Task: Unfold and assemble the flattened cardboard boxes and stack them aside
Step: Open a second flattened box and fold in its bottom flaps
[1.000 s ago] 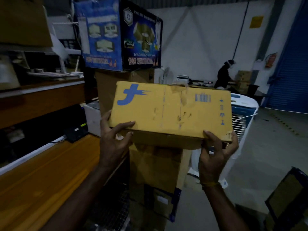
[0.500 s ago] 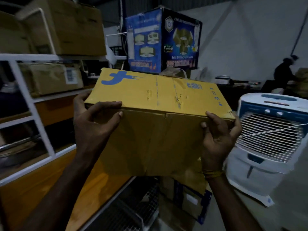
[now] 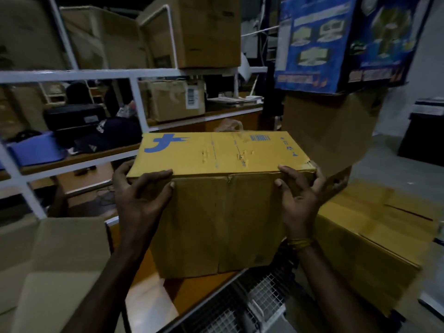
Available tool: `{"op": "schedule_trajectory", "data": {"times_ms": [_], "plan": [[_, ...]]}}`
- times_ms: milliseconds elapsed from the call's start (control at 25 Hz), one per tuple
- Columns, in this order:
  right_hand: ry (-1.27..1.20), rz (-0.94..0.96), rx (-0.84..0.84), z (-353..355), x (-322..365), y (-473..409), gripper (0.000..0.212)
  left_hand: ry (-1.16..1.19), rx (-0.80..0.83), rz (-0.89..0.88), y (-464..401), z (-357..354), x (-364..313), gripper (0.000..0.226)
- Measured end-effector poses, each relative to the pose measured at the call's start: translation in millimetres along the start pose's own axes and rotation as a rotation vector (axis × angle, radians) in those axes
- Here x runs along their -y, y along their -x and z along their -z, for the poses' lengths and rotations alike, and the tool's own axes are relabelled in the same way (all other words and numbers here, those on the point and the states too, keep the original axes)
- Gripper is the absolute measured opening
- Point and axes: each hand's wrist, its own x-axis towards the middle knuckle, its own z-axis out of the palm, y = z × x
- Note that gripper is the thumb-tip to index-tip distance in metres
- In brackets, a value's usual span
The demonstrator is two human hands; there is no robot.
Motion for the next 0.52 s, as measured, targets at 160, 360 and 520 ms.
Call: {"op": "schedule_trajectory", "data": {"times_ms": [160,360,520], "plan": [[0.022,0.018,0.072,-47.5,-9.3,-9.1,0.033,-0.018,-0.023,0.04,-9.3,5.5,39.8,0.034],[0.067,0.045,0.089,-80.1,-32.6,-14.4,0.04,-0.093,-0.089,-0.02,-8.2,-14.5,77.5,0.05],[0.094,-0.039,0.112,-95.4,-62.3,13.1,0.076,-0.158,-0.097,-0.056,22.5,-35.6,120.2,0.061]]}}
